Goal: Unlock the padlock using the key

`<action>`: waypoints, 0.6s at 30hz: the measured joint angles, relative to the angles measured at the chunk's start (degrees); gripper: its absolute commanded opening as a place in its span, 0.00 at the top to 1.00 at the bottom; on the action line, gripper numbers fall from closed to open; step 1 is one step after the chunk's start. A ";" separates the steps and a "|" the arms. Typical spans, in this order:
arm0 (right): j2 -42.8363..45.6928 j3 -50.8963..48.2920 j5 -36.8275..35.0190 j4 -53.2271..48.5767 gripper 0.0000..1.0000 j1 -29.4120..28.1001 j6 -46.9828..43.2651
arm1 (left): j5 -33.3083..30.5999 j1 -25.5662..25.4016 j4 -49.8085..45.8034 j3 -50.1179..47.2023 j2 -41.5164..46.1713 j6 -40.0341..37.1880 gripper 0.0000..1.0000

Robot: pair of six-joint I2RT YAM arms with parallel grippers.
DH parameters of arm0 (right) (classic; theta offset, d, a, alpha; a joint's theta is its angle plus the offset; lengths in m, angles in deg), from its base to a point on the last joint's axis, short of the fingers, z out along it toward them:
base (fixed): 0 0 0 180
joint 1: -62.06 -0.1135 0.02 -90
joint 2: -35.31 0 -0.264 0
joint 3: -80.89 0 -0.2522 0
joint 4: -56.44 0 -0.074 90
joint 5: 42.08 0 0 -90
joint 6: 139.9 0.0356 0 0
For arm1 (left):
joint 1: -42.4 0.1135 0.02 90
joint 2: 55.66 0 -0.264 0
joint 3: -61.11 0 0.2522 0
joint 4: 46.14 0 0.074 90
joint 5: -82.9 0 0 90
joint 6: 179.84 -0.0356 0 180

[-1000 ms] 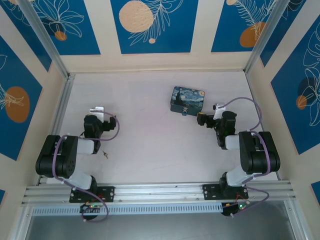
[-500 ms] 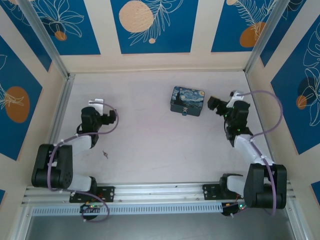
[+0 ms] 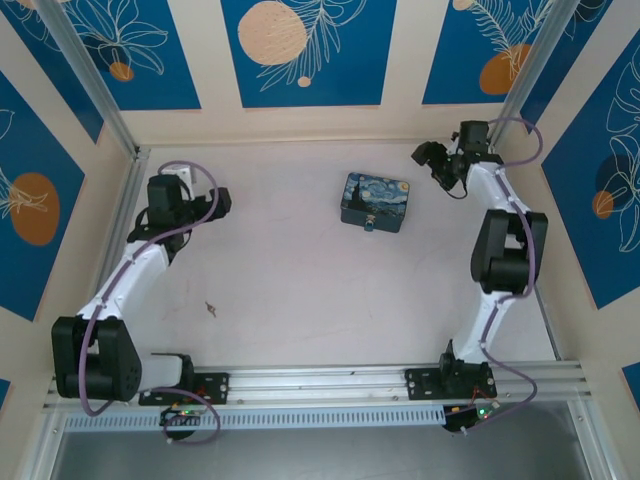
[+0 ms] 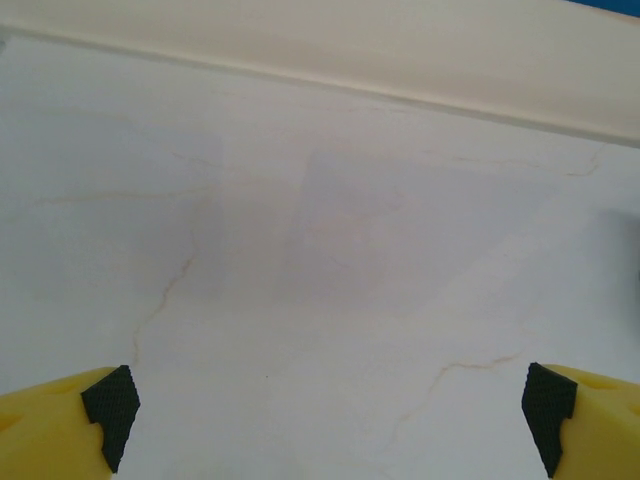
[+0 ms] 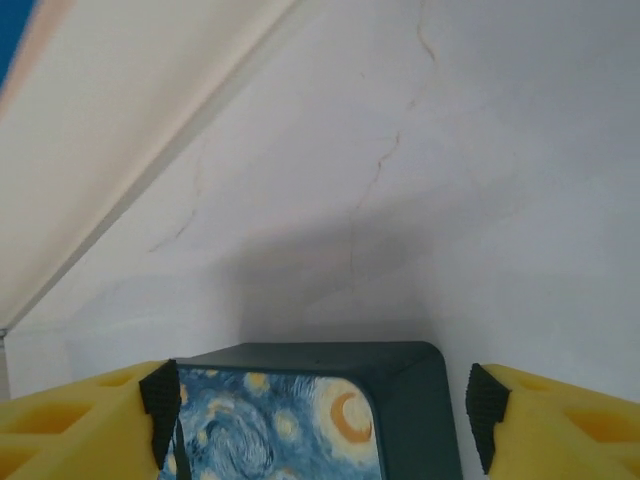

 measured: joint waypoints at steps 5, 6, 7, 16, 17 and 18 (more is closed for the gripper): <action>-6.62 4.96 2.58 -4.79 0.26 -1.40 2.19 | 3.80 -0.50 -5.68 0.48 -0.37 2.49 0.00; -7.06 5.01 2.84 -5.25 0.26 -2.14 2.51 | 4.39 -0.79 -6.29 0.48 -0.42 2.80 0.00; -7.37 5.01 3.02 -5.62 0.26 -2.91 2.64 | 4.83 -1.01 -6.78 0.48 -0.55 2.99 0.00; -7.52 1.20 4.02 -3.02 0.33 -13.25 2.97 | 6.84 -3.69 -8.09 1.42 -4.04 5.77 0.00; -7.41 0.17 4.09 -2.69 0.34 -14.16 2.97 | 6.97 -4.13 -8.09 1.77 -4.59 5.92 0.00; -7.28 -1.25 4.31 -1.99 0.35 -15.43 3.02 | 7.08 -4.70 -8.09 2.16 -5.22 6.10 0.00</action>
